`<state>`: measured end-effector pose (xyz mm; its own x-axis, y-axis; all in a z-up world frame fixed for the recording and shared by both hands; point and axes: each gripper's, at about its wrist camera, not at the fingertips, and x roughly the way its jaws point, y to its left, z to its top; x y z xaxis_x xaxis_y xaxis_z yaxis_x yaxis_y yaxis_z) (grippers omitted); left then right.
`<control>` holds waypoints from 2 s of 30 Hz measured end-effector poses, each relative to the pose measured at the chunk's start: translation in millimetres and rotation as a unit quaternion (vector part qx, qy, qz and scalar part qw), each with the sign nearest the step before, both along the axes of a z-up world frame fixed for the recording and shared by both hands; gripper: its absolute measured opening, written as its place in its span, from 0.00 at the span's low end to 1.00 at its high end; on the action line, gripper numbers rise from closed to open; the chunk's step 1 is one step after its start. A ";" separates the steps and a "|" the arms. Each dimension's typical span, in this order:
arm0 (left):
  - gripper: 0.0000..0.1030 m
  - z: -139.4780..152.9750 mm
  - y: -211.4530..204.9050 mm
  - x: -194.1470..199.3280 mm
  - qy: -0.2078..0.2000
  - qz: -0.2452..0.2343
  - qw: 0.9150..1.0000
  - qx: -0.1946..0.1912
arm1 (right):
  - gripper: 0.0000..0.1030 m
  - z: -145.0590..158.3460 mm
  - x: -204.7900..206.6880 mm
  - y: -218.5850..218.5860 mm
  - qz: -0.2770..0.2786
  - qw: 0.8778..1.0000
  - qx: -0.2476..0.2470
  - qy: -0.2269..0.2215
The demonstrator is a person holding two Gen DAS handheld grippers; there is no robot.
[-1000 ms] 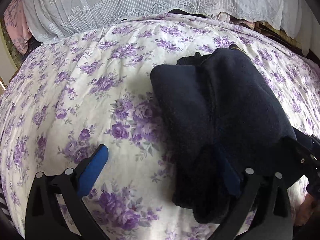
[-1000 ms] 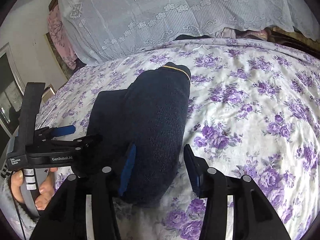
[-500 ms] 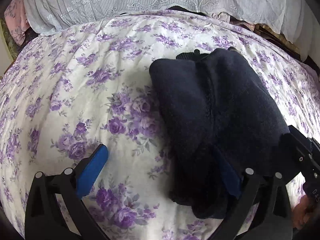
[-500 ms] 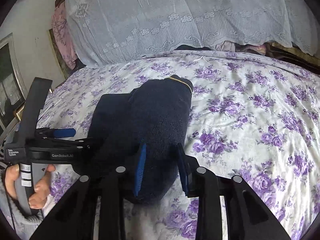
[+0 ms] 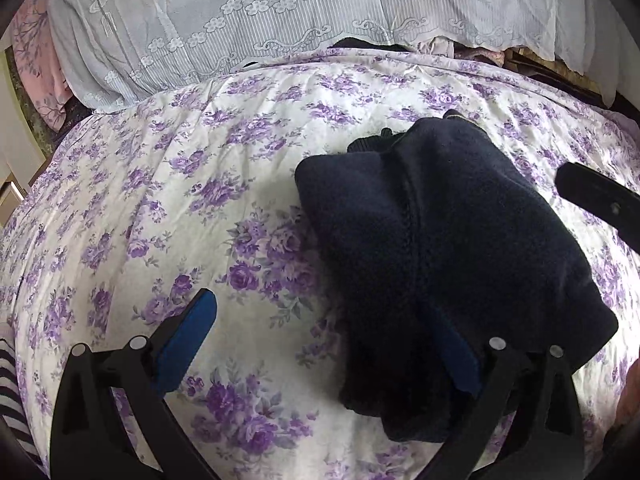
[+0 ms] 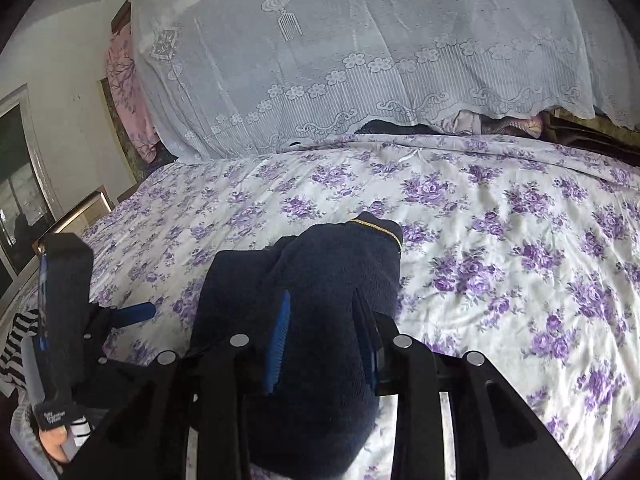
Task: Fold small clothes
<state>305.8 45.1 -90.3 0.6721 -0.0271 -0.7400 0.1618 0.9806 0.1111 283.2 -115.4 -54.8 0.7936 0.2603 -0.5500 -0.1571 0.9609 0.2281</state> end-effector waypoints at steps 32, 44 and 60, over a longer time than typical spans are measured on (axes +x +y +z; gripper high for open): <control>0.96 -6.7 15.3 19.2 0.080 -0.071 0.979 -0.173 | 0.60 -14.2 3.0 -29.9 0.005 0.998 0.052 0.025; 0.96 -25.0 15.8 38.5 0.164 -0.129 0.927 -0.313 | 0.64 -45.3 23.7 -59.5 0.015 0.977 0.188 0.100; 0.90 -28.0 -18.9 59.6 0.149 -0.143 0.944 -0.259 | 0.63 -77.8 57.6 -41.6 0.042 0.959 0.242 0.139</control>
<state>365.4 26.3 -118.3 0.3477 -0.5858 -0.7321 0.3756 0.8024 -0.4637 340.8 -156.9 -132.6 0.5990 0.5951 -0.5358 -0.0986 0.7188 0.6882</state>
